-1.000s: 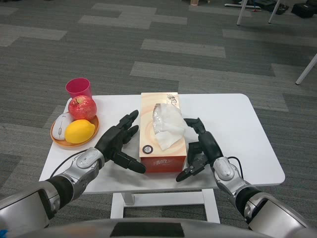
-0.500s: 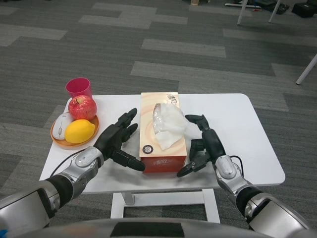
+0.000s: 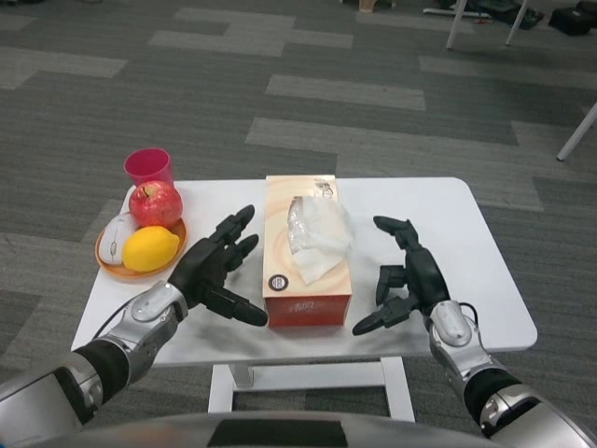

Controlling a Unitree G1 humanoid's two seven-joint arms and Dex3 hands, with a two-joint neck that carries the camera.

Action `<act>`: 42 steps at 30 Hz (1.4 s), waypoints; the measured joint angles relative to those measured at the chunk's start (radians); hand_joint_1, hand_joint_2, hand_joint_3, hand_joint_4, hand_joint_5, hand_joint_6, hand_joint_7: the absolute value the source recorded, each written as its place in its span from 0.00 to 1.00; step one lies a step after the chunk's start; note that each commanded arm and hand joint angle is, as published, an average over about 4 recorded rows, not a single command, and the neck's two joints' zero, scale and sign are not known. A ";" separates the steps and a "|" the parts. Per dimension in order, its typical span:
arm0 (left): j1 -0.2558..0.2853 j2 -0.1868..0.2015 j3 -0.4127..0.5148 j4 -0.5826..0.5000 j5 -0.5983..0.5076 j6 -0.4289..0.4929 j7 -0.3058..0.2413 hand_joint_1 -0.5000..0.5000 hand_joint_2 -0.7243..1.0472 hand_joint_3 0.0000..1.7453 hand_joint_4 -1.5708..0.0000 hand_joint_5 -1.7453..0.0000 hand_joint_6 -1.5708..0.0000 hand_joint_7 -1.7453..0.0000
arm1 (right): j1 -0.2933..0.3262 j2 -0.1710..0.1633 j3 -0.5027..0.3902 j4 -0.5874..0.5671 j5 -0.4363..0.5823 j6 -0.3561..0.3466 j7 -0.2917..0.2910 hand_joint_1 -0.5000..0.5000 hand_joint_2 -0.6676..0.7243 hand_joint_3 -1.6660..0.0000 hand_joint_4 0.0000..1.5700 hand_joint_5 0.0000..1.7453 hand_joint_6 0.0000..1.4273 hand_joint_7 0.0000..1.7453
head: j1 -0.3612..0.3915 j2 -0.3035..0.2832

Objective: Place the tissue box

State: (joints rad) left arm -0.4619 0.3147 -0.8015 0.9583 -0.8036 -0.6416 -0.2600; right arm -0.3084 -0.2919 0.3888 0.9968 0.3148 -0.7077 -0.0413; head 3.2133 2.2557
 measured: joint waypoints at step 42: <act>0.153 0.041 0.412 -0.517 0.038 -0.118 0.023 1.00 0.76 0.00 1.00 0.82 1.00 1.00 | 0.090 -0.032 -0.220 -0.541 0.000 -0.030 -0.061 0.04 0.82 0.95 0.00 0.00 0.00 0.00 | 0.012 0.026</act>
State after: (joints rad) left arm -0.3093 0.3555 -0.3892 0.4417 -0.7660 -0.7595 -0.2374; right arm -0.2184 -0.3243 0.1683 0.4556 0.3151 -0.7380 -0.1026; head 3.2249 2.2813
